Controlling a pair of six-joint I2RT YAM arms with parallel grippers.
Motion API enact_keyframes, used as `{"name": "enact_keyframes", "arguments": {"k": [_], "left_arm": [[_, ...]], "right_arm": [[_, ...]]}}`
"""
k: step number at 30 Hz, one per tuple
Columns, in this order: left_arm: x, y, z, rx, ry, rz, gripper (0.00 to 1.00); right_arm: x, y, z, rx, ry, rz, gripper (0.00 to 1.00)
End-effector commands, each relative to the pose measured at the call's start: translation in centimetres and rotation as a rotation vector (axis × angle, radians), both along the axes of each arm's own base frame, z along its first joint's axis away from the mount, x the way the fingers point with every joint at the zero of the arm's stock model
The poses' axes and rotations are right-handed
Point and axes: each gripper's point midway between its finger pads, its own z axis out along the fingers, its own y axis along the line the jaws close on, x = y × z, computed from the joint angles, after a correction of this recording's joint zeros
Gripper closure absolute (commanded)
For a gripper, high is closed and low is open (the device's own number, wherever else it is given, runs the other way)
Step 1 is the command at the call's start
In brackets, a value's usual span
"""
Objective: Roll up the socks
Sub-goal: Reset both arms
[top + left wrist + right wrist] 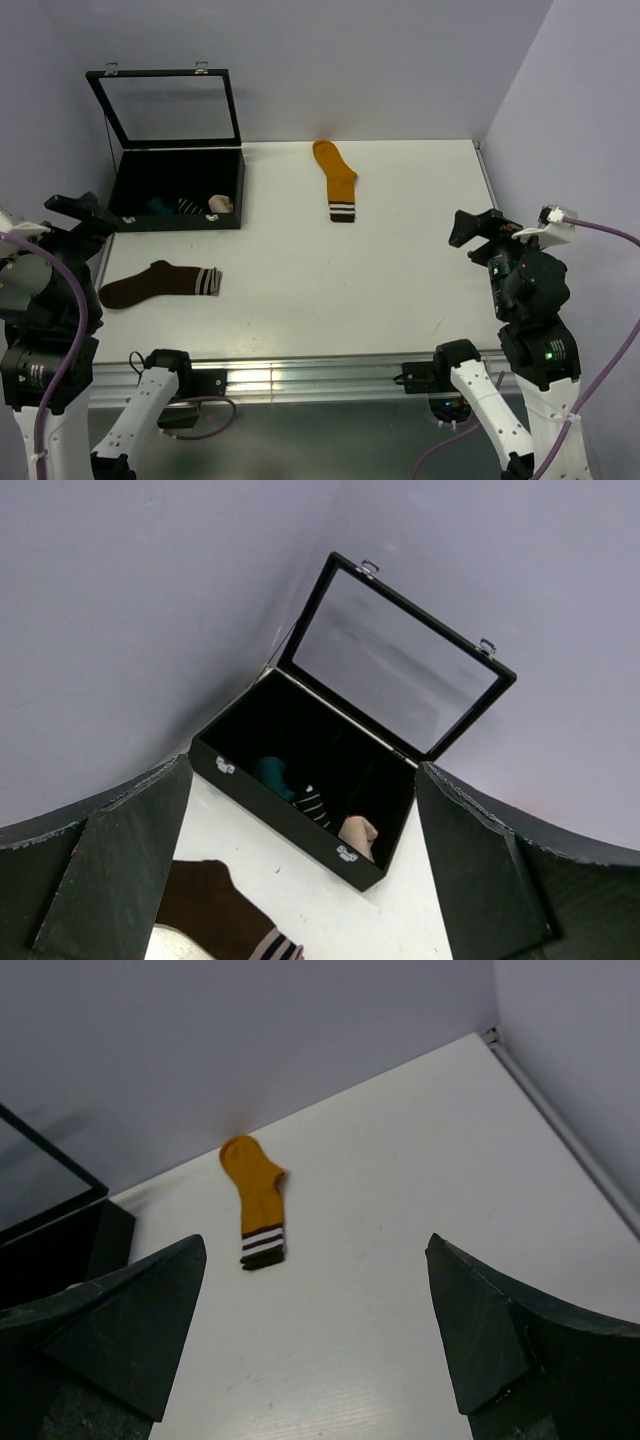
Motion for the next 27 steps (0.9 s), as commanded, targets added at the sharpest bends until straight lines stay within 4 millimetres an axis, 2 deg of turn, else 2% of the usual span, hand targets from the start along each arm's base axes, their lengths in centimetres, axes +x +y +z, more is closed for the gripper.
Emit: {"name": "enact_keyframes", "arguments": {"k": [1, 7, 10, 27], "left_arm": [[-1.7, 1.0, 1.0, 0.025, -0.018, 0.046, 0.01], [-4.8, 2.6, 3.4, 0.019, -0.082, 0.128, 0.0], [-5.4, 2.7, 4.0, 0.017, -0.111, 0.128, 0.01], [-5.9, 3.2, 3.6, -0.005, -0.144, 0.162, 0.01]], "right_arm": [[-1.1, -2.8, 1.5, -0.074, -0.017, -0.13, 0.02], [-1.8, -3.6, 2.2, -0.086, -0.04, -0.167, 0.02], [-1.8, -3.4, 2.2, -0.09, -0.051, -0.151, 0.02], [-2.1, -3.6, 2.1, -0.107, -0.065, -0.157, 0.03]]}}
